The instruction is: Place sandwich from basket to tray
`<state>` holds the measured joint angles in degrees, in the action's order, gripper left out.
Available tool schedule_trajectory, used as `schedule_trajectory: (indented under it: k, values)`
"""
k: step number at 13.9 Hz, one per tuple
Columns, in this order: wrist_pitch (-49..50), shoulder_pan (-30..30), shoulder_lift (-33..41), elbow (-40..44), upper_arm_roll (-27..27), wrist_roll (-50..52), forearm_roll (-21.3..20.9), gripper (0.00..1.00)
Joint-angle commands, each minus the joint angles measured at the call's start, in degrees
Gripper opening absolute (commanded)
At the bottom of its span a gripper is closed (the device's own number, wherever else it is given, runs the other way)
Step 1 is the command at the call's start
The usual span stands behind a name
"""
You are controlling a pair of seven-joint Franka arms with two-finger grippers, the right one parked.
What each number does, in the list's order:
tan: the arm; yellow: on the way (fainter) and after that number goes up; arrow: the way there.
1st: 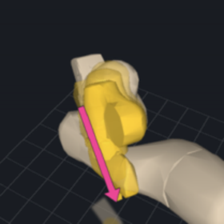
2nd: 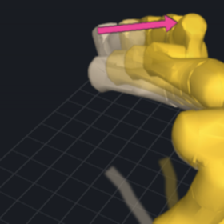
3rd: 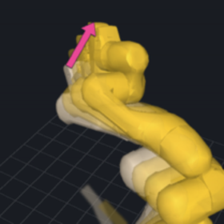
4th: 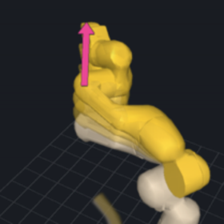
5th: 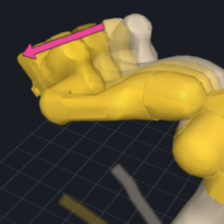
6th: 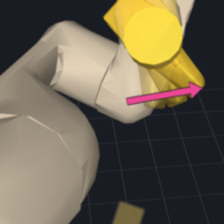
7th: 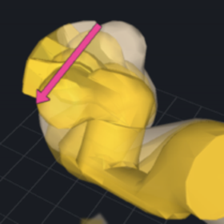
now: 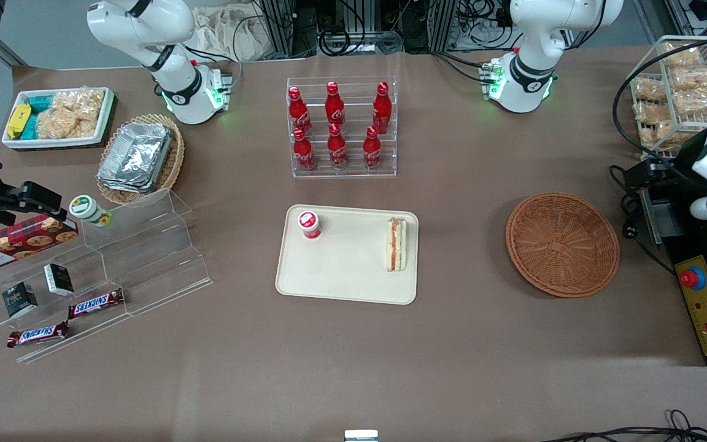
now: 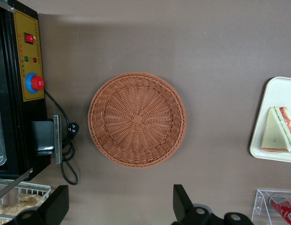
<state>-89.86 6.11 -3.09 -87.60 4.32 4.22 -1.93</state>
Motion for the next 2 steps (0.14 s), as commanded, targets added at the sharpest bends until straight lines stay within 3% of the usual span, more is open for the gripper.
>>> schedule_trajectory:
  k: [1, 2]
  values:
    - [0.4, 1.0, 0.8, -0.1, 1.0, -0.9, 0.8, 1.0]
    - [0.4, 0.9, 0.4, 0.8, 1.0, -0.9, 0.9, 1.0]
